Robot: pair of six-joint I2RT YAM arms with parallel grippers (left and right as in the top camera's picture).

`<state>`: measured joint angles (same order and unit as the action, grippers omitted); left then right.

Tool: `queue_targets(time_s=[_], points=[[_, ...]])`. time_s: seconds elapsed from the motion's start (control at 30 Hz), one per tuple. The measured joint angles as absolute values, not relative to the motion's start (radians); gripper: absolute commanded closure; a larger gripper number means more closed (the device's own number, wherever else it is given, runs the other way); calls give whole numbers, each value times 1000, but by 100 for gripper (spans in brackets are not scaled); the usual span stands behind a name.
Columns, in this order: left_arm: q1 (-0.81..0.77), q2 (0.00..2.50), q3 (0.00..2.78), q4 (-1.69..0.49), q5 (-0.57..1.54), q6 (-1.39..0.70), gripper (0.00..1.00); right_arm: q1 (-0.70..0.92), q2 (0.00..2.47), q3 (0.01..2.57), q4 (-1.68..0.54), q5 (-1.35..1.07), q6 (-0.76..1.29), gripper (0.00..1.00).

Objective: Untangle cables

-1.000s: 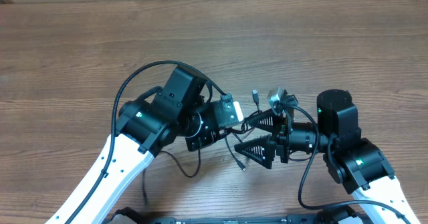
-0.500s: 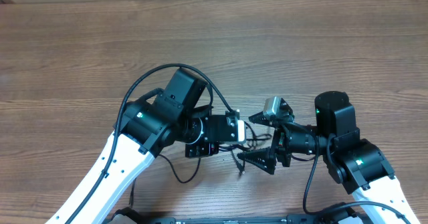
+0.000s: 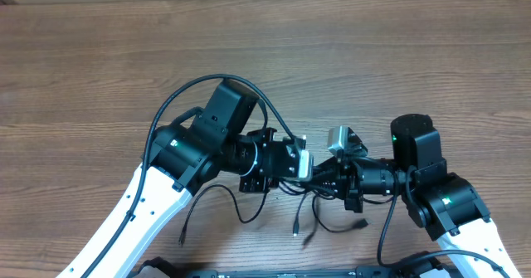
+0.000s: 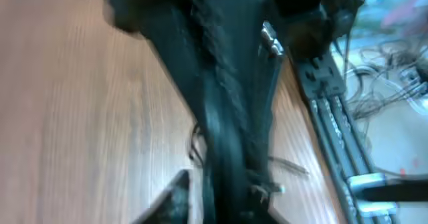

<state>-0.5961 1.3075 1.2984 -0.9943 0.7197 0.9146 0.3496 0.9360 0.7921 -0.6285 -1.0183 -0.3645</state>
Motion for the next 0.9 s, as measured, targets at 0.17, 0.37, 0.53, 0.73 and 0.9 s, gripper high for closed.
queue_targets(time_s=[0.17,0.37,0.53,0.73,0.9], points=[[-595,1308,1299,-960,720,849,25,355,936,792,-650,-1029,-365,96],[-558,1295,1304,-952,639,677,0,363,935,792,-618,-1014,-323,96],[-501,1224,1312,-948,588,445,0,361,935,791,-486,-942,-175,96],[-421,1118,1321,-937,557,233,0,360,935,791,-299,-913,27,96],[-421,1057,1323,-898,556,74,0,361,935,791,-141,-908,204,96]])
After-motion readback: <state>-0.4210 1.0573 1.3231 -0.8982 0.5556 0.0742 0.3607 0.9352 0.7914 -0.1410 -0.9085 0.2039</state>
